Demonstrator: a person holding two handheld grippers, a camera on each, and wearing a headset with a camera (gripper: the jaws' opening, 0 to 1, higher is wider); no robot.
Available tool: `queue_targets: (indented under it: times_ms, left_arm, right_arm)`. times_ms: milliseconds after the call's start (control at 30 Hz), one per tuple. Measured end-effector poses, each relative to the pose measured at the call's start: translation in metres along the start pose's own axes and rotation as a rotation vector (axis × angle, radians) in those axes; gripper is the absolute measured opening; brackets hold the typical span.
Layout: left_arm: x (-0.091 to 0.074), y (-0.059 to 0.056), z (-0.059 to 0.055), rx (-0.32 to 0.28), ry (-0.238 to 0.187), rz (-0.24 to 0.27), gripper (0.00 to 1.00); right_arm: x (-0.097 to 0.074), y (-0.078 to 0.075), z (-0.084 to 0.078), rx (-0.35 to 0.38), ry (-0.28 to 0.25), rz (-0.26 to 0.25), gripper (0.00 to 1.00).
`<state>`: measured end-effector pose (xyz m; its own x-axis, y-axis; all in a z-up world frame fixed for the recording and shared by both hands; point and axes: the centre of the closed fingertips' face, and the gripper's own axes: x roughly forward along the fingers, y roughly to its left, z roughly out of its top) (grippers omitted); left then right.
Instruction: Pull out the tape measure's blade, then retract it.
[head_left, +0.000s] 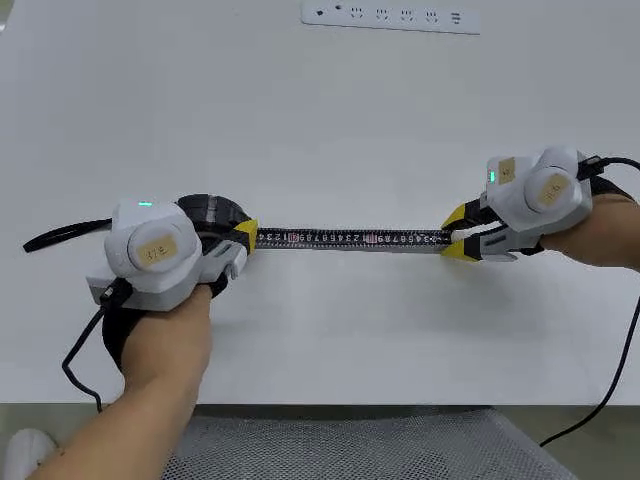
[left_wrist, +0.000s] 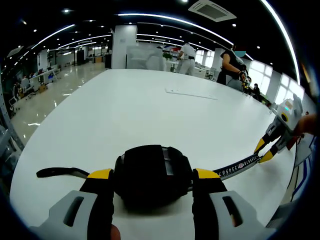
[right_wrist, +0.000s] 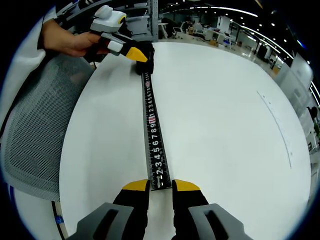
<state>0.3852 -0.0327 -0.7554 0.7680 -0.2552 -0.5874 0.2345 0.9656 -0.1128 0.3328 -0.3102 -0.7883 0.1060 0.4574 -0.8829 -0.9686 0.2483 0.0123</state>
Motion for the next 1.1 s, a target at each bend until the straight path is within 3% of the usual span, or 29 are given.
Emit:
queue_targets:
  times_ms: [300, 1100]
  left_arm:
    - [0.0001, 0.0001, 0.0001, 0.005, 0.003, 0.0, 0.59]
    - [0.0023, 0.0023, -0.0031, -0.001, 0.045, 0.005, 0.56]
  right_arm:
    - [0.0018, -0.0002, -0.0003, -0.039, 0.008, -0.009, 0.14]
    - [0.0042, 0.0006, 0.006, -0.033, 0.003, -0.007, 0.12]
